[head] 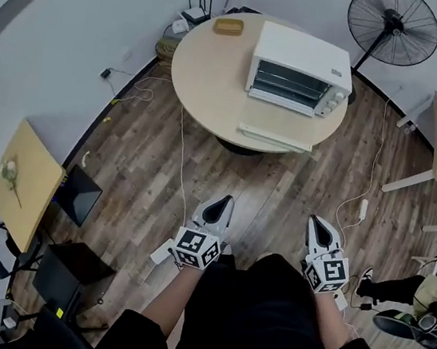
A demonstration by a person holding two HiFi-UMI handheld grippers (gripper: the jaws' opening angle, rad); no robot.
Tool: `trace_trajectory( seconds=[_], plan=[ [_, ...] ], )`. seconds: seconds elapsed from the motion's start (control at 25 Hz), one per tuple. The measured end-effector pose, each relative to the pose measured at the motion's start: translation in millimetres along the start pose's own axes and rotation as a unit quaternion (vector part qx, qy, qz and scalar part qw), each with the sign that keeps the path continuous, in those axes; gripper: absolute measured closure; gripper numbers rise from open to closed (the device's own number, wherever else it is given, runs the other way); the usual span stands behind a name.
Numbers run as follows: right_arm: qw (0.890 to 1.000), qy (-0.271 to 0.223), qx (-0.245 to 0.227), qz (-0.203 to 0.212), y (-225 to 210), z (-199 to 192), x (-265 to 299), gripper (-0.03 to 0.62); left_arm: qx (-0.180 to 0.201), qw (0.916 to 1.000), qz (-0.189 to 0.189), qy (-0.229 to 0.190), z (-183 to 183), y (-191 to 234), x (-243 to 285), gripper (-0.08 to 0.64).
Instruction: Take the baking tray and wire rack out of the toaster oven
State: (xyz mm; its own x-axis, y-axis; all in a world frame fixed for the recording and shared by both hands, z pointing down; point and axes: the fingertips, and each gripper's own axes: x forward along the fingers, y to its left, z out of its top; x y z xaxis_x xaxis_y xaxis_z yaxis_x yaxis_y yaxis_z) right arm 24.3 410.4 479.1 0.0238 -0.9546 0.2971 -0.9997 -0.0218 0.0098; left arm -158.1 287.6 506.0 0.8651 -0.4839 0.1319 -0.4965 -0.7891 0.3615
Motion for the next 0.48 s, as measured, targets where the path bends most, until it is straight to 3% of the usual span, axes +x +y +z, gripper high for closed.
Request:
trace_trajectory(
  seconds=[0.16, 0.48],
  plan=[
    [1.000, 0.013, 0.024, -0.011, -3.6, -15.4, 3.5, 0.594, -0.002, 0.9999, -0.008, 0.010, -6.7, 2.0, 6.8, 0.538],
    [0.999, 0.006, 0.038, -0.021, -15.1, -10.3, 20.5, 0.594, 0.005, 0.9993, -0.023, 0.028, -11.7, -2.7, 30.5, 0.540]
  ],
)
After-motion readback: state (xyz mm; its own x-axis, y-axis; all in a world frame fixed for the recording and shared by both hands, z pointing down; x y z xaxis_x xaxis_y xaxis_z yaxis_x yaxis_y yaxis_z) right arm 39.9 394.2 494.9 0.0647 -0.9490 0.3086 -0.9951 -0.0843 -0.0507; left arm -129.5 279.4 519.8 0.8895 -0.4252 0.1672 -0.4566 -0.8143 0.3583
